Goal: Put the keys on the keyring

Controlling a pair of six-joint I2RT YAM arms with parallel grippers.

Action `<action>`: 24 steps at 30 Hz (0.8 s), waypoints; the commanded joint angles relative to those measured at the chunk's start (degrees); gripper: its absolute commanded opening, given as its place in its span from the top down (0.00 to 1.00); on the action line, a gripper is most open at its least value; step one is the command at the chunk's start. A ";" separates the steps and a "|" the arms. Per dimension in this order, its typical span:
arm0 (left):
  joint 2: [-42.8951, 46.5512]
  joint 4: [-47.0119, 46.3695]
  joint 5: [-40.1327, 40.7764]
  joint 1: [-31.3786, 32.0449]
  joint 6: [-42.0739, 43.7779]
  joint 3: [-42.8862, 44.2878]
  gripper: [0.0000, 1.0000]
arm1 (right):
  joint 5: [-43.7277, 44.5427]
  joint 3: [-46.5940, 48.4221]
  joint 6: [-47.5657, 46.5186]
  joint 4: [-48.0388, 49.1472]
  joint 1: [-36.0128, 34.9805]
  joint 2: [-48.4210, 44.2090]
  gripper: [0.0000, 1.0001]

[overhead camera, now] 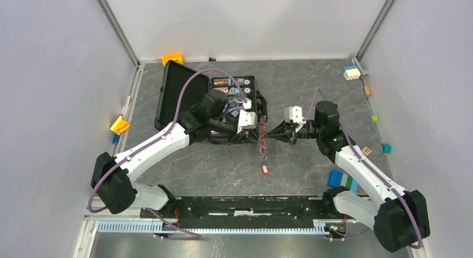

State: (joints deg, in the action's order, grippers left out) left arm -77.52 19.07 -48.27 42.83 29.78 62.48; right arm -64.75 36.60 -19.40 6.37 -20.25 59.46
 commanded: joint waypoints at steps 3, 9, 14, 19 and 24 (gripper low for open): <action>0.97 2.64 3.51 0.24 7.44 3.43 0.68 | -3.24 0.78 -6.80 -4.28 -0.31 -1.51 1.00; 0.46 -0.48 6.15 0.24 2.89 3.63 0.63 | -4.53 0.57 -9.49 -6.20 -0.27 -1.04 1.00; -0.59 -1.67 7.95 0.24 -0.53 3.62 0.59 | -4.65 0.68 -10.12 -8.05 -0.27 -0.91 1.00; -2.71 -1.04 6.50 0.24 -4.15 4.39 0.54 | -4.43 0.66 -10.91 -8.76 -0.32 -0.92 1.00; -4.69 -0.59 4.91 0.15 -6.15 5.26 0.51 | -4.33 0.63 -11.94 -9.59 -0.31 -1.06 1.00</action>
State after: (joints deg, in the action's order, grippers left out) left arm -81.23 19.62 -41.58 42.87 27.44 64.97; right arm -67.51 36.60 -29.74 -3.31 -20.27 59.27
